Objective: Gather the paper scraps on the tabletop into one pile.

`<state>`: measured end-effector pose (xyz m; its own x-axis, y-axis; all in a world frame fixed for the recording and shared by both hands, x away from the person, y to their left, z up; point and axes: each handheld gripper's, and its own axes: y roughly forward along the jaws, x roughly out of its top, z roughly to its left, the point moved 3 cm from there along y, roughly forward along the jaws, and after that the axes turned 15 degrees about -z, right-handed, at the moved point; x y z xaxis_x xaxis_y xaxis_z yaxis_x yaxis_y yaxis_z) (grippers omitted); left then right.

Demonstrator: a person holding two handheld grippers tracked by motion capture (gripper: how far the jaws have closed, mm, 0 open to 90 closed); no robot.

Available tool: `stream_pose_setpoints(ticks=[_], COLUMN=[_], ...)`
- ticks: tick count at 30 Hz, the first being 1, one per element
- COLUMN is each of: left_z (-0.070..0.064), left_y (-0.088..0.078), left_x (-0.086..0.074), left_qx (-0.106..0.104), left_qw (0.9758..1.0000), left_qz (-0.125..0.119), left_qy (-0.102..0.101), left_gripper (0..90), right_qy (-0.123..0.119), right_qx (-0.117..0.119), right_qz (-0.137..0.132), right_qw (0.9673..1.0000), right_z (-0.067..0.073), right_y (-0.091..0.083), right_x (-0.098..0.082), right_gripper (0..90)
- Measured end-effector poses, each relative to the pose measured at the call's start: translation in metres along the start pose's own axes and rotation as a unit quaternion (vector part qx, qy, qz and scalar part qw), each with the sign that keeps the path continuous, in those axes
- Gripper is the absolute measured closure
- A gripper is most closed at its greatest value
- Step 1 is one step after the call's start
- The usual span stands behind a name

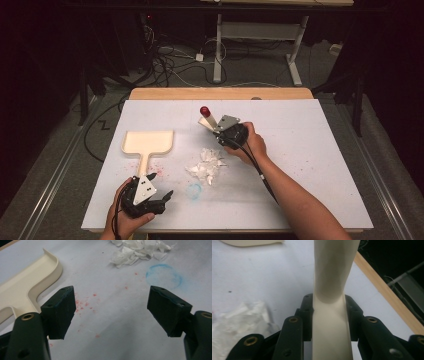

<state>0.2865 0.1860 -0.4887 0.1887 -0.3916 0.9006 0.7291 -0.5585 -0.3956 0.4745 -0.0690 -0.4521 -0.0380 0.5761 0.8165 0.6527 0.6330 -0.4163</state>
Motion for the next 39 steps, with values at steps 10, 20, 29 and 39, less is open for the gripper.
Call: stream_pose_setpoints(ticks=[10, 20, 29, 39], left_z=[-0.001, -0.003, -0.002, -0.002], left_y=[-0.002, 0.001, 0.000, -0.002], left_x=[0.000, 0.001, 0.000, 0.001], left_qx=[0.002, 0.001, 0.000, 0.006], left_qw=[1.0000, 1.0000, 1.0000, 1.0000], left_qz=[0.001, 0.004, 0.004, 0.001], left_qy=[0.002, 0.005, 0.003, 0.005], left_gripper=[21.8, 21.8, 21.8, 21.8], right_qy=[0.002, -0.028, 0.011, 0.049], right_qx=[0.121, 0.153, 0.097, 0.070], right_qz=[-0.032, -0.049, -0.077, -0.095], right_qw=[0.9922, 0.9866, 0.9923, 0.9917], right_z=[0.035, 0.065, 0.031, -0.003], right_y=[-0.038, -0.054, -0.070, -0.137], right_x=[0.008, 0.015, 0.018, 0.020], right_gripper=[67.7, 67.7, 67.7, 67.7])
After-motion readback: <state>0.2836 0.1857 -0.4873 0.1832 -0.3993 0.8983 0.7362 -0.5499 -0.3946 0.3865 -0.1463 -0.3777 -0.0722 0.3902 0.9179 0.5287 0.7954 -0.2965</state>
